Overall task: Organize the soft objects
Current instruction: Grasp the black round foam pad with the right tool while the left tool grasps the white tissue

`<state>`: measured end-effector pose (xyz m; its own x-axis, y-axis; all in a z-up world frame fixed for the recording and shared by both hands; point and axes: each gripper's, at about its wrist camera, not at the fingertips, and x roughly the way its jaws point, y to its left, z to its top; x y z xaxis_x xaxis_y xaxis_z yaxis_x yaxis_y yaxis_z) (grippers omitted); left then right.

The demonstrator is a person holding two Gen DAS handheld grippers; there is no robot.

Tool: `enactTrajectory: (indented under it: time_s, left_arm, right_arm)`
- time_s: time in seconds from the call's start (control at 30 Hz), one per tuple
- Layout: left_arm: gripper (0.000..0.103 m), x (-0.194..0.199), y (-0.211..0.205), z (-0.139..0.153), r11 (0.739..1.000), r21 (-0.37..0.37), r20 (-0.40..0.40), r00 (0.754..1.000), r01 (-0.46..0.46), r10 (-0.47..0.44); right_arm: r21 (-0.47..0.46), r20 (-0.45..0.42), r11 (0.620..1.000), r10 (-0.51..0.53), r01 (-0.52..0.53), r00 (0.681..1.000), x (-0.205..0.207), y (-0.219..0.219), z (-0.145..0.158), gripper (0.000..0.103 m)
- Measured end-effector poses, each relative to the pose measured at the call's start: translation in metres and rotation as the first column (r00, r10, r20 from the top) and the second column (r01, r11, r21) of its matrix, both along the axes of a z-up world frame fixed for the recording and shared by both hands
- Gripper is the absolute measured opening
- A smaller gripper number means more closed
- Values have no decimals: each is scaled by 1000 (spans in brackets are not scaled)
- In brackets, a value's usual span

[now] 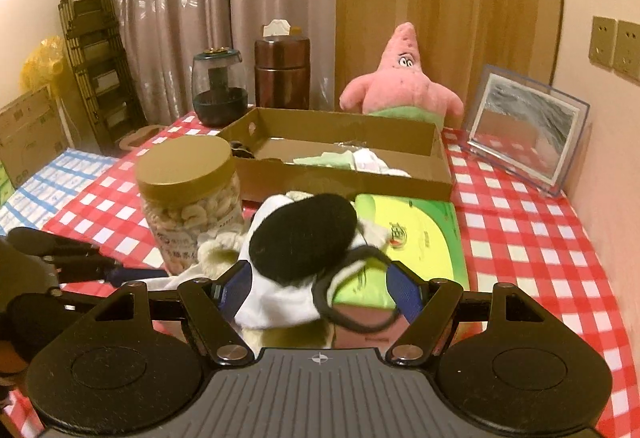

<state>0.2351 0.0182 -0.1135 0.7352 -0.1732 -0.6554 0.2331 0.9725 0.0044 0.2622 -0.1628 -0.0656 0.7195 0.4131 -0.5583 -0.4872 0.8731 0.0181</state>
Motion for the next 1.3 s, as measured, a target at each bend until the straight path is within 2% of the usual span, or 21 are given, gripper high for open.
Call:
enactTrajectory:
  time_s: [0.07, 0.43, 0.53, 0.87, 0.9, 0.93, 1.07, 1.3]
  left_arm:
    - [8, -1, 4, 3, 1000, -13, 1, 1000, -6, 6]
    - [7, -13, 27, 17, 994, -99, -14, 999, -36, 35]
    - [7, -16, 30, 20, 995, -95, -13, 999, -35, 34]
    - [7, -18, 33, 21, 994, -105, -21, 999, -42, 40]
    - [7, -18, 33, 21, 994, -105, -20, 999, -42, 40]
    - [7, -18, 33, 21, 993, -107, -21, 999, -42, 40]
    - [7, -18, 34, 22, 993, -111, -20, 999, -44, 42]
    - [7, -24, 34, 27, 992, -122, -9, 999, -44, 43]
  right_arm:
    - [-11, 9, 1000, 3, -2, 1000, 5, 6, -1, 74]
    - [-103, 37, 995, 8, -5, 999, 27, 40, -12, 75]
    - [-121, 38, 993, 10, -5, 999, 34, 47, -17, 86]
    - [-239, 92, 971, 50, -26, 995, 35, 65, -33, 86]
    - [-243, 94, 970, 51, -26, 994, 35, 64, -34, 84]
    - [-239, 94, 971, 52, -28, 994, 35, 64, -34, 75]
    - [-227, 104, 973, 56, -31, 993, 28, 60, -30, 72]
    - [-145, 107, 989, 24, -8, 994, 14, 45, -13, 71]
